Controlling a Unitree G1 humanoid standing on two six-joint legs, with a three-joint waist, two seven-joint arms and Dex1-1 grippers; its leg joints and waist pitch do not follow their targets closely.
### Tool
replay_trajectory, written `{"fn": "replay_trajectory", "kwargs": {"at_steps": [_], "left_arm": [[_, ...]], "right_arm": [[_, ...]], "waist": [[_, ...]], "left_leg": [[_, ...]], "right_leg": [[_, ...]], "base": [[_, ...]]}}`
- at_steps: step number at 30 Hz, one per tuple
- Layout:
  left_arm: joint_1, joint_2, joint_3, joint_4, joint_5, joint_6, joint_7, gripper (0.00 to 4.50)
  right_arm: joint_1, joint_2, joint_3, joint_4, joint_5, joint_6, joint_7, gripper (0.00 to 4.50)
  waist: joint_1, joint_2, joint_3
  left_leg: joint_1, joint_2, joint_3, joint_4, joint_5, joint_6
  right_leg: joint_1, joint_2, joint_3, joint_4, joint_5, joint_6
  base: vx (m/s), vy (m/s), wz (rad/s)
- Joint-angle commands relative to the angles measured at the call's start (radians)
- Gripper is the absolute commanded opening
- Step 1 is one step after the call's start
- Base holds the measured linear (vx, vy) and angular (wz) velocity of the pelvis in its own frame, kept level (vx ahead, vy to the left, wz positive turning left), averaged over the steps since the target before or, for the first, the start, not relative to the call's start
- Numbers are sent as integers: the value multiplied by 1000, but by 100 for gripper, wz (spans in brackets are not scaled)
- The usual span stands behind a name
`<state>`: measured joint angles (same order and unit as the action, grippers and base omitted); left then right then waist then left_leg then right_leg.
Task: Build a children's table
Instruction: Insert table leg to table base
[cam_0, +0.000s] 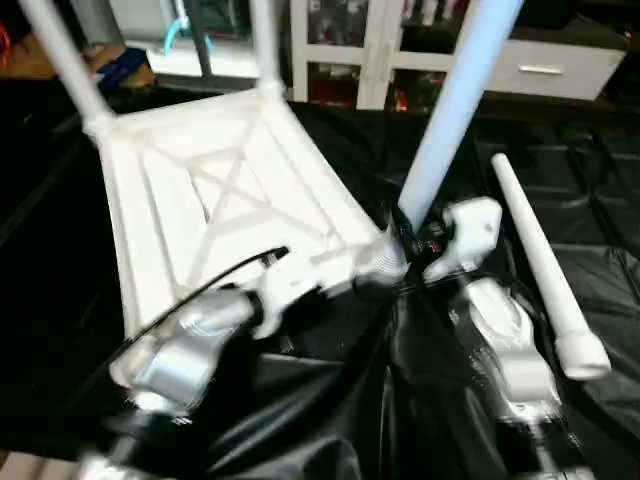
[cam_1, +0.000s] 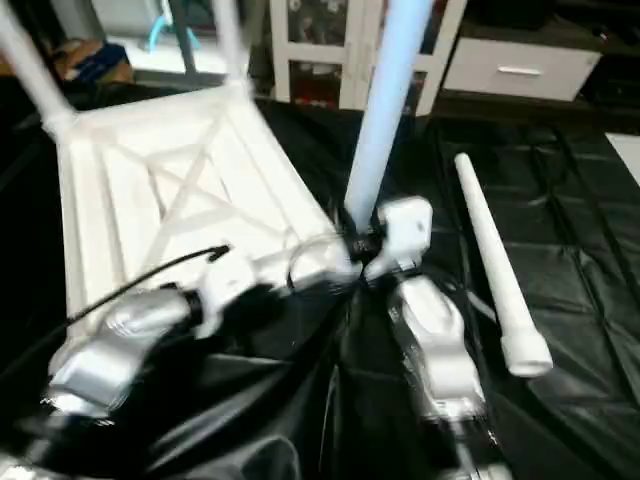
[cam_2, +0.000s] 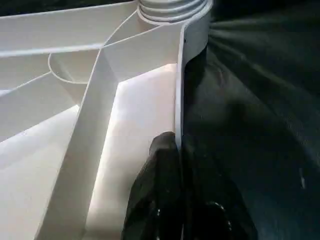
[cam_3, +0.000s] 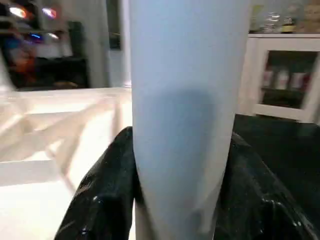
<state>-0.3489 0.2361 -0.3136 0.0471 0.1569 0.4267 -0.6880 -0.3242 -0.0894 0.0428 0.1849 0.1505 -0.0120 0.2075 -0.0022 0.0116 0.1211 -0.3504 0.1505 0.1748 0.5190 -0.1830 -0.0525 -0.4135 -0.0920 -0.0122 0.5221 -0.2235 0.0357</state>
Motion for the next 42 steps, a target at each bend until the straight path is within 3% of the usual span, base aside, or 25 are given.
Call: {"fn": "replay_trajectory", "kwargs": {"at_steps": [1, 2, 5, 7, 9, 11, 18, 20, 22, 25, 27, 29, 31, 32, 33, 34, 35, 37, 42], "left_arm": [[5, -77, -29, 33, -4, 48, 86, 0], [-18, -136, -26, 39, 12, 101, 143, 0], [-45, -195, -21, 51, 28, 155, 199, 0], [-65, -239, -18, 65, 48, 194, 256, 0], [-87, -279, -23, 82, 80, 228, 320, 0], [-88, -282, -23, 81, 86, 233, 329, 0], [-81, -245, -3, 66, 85, 238, 316, 0], [-80, -237, -1, 63, 81, 236, 311, 0], [-79, -229, -1, 60, 78, 231, 301, 0], [-71, -217, -2, 51, 74, 226, 289, 0], [-69, -214, -1, 49, 73, 227, 289, 0], [-66, -207, -1, 45, 68, 228, 288, 0], [-65, -201, -3, 42, 61, 229, 289, 0], [-64, -198, -3, 41, 59, 229, 289, 0], [-64, -198, -3, 41, 59, 229, 289, 0], [-63, -194, -3, 39, 56, 229, 287, 0], [-63, -194, -3, 39, 56, 229, 287, 0], [-62, -190, -2, 36, 55, 228, 285, 0], [-59, -183, -1, 29, 51, 231, 285, 0]], "right_arm": [[65, 13, 22, 249, -59, 128, -74, 180], [29, 29, 19, 300, -78, 132, -124, 180], [-13, 47, 19, 359, -104, 126, -170, 180], [-45, 65, 7, 403, -108, 125, -216, 180], [-89, 87, -15, 465, -117, 118, -287, 180], [-99, 87, -17, 475, -122, 118, -297, 180], [-130, 97, -42, 514, -101, 71, -275, 180], [-131, 99, -41, 509, -95, 64, -259, 180], [-135, 108, -47, 508, -79, 36, -225, 180], [-133, 92, -29, 488, -75, -13, -159, 180], [-131, 84, -23, 474, -77, -25, -150, 236], [-129, 66, -14, 438, -91, -54, -136, 236], [-129, 57, -13, 413, -98, -70, -116, 268], [-131, 53, -15, 403, -102, -77, -112, 268], [-131, 53, -15, 403, -102, -77, -112, 276], [-133, 44, -16, 372, -105, -94, -99, 287], [-133, 44, -16, 372, -105, -94, -99, 287], [-132, 34, -15, 333, -102, -107, -82, 287], [-127, 22, -18, 283, -87, -109, -61, 287]], "waist": [[-11, -4, 12], [-14, -3, 14], [-16, 0, 14], [-26, 2, 17], [-26, 3, 16], [-29, 3, 18], [-27, 16, 24], [-24, 14, 25], [-24, 11, 23], [-25, 12, 27], [-23, 15, 29], [-23, 13, 31], [-20, 14, 29], [-14, 0, 17], [-11, -1, 17], [-8, 0, 19], [-3, 3, 23], [-3, -1, 21], [0, 0, 19]], "left_leg": [[17, 58, -46, -94, -706, -35], [18, 58, -49, -95, -710, -32], [24, 57, -51, -96, -738, -27], [21, 58, -54, -101, -755, -26], [29, 55, -51, -96, -759, -21], [25, 53, -55, -98, -767, -16], [19, 61, -69, -118, -864, -29], [26, 59, -67, -116, -864, -28], [30, 55, -65, -107, -833, -19], [18, 58, -70, -110, -808, -18], [19, 60, -69, -110, -802, -22], [20, 59, -66, -107, -788, -20], [19, 60, -63, -102, -760, -19], [1, 59, -60, -94, -642, -4], [-15, 61, -52, -91, -501, 22], [-18, 60, -46, -90, -457, 35], [-7, 61, -33, -82, -431, 46], [-14, 65, -25, -79, -382, 54], [-12, 66, -20, -76, -364, 49]], "right_leg": [[-21, -37, 20, -90, -631, -25], [-18, -36, 16, -91, -639, -22], [-12, -33, 5, -91, -577, -27], [-6, -31, -2, -90, -541, -35], [-13, -32, -2, -96, -556, -31], [-8, -31, -8, -97, -572, -22], [9, -31, -32, -86, -479, -36], [3, -32, -32, -91, -489, -37], [0, -39, -30, -99, -525, -38], [8, -44, -30, -95, -525, -46], [7, -45, -28, -91, -495, -62], [5, -47, -25, -92, -485, -69], [5, -51, -18, -90, -463, -89], [27, -61, -6, -77, -383, -112], [31, -65, 7, -64, -291, -147], [29, -65, 9, -65, -280, -156], [14, -67, 16, -72, -324, -161], [21, -62, 13, -64, -331, -170], [20, -57, 8, -60, -338, -167]], "base": [[0, 0, 0], [0, 0, 0], [0, 0, 0], [0, 0, 0], [0, 0, 0], [0, 0, 0], [0, 0, 0], [0, 0, 0], [0, 0, 0], [0, 0, 0], [0, 0, 0], [0, 0, 0], [0, 0, 0], [0, 0, 0], [0, 0, 0], [0, 0, 0], [0, 0, 0], [0, 0, 0], [0, 0, 0]]}}
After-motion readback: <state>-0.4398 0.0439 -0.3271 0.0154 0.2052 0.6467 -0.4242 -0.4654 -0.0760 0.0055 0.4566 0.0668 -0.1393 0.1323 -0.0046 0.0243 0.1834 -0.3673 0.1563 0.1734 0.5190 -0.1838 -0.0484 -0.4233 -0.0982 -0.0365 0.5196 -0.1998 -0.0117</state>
